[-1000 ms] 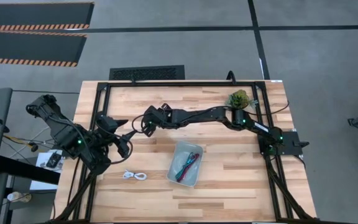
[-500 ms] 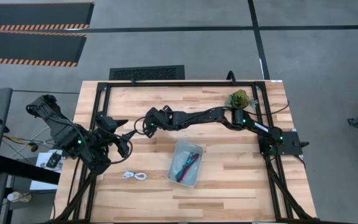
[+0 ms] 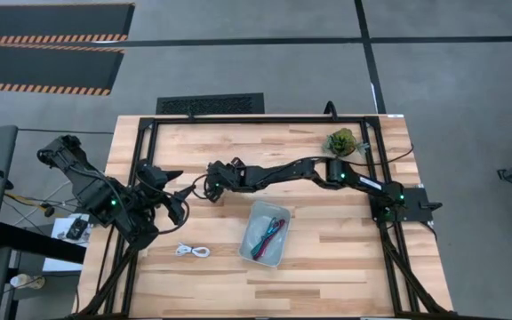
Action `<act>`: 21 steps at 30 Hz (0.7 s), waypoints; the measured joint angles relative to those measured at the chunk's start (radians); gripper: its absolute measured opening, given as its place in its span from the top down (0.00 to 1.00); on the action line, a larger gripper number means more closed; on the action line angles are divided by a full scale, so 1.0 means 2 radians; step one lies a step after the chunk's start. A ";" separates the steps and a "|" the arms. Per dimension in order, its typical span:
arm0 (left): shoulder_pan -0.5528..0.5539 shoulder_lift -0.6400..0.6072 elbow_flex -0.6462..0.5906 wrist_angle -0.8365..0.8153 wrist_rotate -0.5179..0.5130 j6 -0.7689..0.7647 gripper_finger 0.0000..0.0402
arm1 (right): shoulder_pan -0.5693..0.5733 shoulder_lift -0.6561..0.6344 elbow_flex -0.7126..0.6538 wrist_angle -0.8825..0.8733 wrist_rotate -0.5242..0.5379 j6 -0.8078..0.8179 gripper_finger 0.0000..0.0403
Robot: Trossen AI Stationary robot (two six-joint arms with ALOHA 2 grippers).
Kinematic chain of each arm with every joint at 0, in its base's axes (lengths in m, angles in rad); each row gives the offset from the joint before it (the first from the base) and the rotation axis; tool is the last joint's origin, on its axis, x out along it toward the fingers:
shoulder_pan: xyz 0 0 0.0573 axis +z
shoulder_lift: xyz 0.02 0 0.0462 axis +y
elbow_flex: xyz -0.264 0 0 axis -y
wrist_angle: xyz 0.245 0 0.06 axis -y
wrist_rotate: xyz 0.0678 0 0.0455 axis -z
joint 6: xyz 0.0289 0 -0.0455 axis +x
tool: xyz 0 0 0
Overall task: Pick and place USB-C Cables
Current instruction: Put the black charger cable into the gray bin
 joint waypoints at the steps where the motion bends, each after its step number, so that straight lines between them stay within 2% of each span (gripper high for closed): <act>1: 0.000 0.000 0.000 0.000 0.000 0.000 0.39 | 0.001 0.005 0.002 0.007 -0.001 0.000 0.37; 4: 0.000 0.000 0.000 0.000 0.000 0.000 0.39 | 0.002 0.008 0.002 0.007 -0.002 0.002 0.38; 7: 0.000 0.000 0.000 0.000 0.000 0.000 0.39 | 0.004 0.010 0.002 0.001 0.000 0.011 0.45; 17: 0.000 0.000 0.000 0.000 -0.001 0.000 0.39 | -0.001 0.011 0.002 -0.013 -0.015 0.042 0.95; 21: 0.000 0.000 0.000 0.000 -0.001 0.001 0.39 | -0.002 0.005 0.001 -0.013 -0.023 0.048 0.95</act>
